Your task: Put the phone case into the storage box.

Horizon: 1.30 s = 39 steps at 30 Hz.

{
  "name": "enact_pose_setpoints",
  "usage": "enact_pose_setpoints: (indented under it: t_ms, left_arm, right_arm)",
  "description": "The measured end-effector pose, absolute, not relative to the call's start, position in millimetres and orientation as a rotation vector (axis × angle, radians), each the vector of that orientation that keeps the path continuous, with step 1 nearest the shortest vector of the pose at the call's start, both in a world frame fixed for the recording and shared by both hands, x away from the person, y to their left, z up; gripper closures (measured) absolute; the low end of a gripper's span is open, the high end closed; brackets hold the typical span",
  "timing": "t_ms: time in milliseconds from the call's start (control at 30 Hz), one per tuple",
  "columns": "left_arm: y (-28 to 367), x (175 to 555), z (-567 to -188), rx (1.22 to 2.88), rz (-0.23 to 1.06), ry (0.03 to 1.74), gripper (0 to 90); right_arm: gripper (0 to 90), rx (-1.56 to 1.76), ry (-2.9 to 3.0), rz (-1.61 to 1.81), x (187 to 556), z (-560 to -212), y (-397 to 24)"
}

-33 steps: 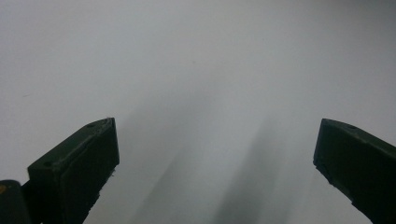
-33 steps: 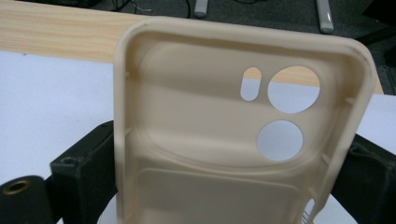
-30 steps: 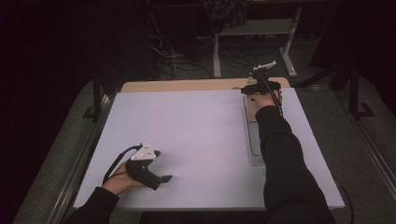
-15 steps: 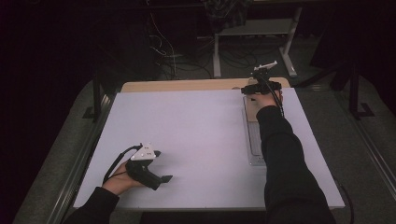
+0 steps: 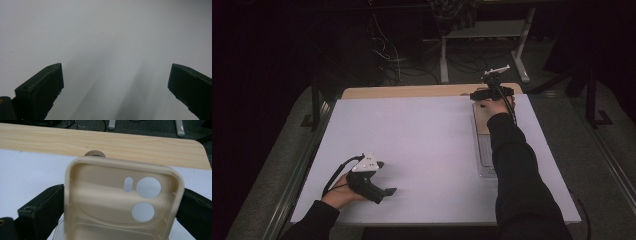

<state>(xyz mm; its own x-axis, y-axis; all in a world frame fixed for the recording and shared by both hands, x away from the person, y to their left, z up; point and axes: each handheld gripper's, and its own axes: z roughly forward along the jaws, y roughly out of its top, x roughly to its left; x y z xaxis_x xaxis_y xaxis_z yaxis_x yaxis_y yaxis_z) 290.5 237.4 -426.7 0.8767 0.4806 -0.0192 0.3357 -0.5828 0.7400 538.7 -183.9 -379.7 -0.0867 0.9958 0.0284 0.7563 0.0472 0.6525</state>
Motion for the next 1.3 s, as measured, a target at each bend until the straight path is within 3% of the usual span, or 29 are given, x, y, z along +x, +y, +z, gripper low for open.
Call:
enact_pose_setpoints:
  t_ms: [767, 1300]
  left_arm:
    - [239, 291, -426, 2.253, 0.233, 0.592, 0.0]
    - [241, 291, -427, 2.252, 0.237, 0.597, 0.0]
  right_arm:
    - [0.0, 1.623, 1.982, 0.864, 498, -340, -194]
    - [0.0, 1.493, 2.082, 0.976, 469, -344, -194]
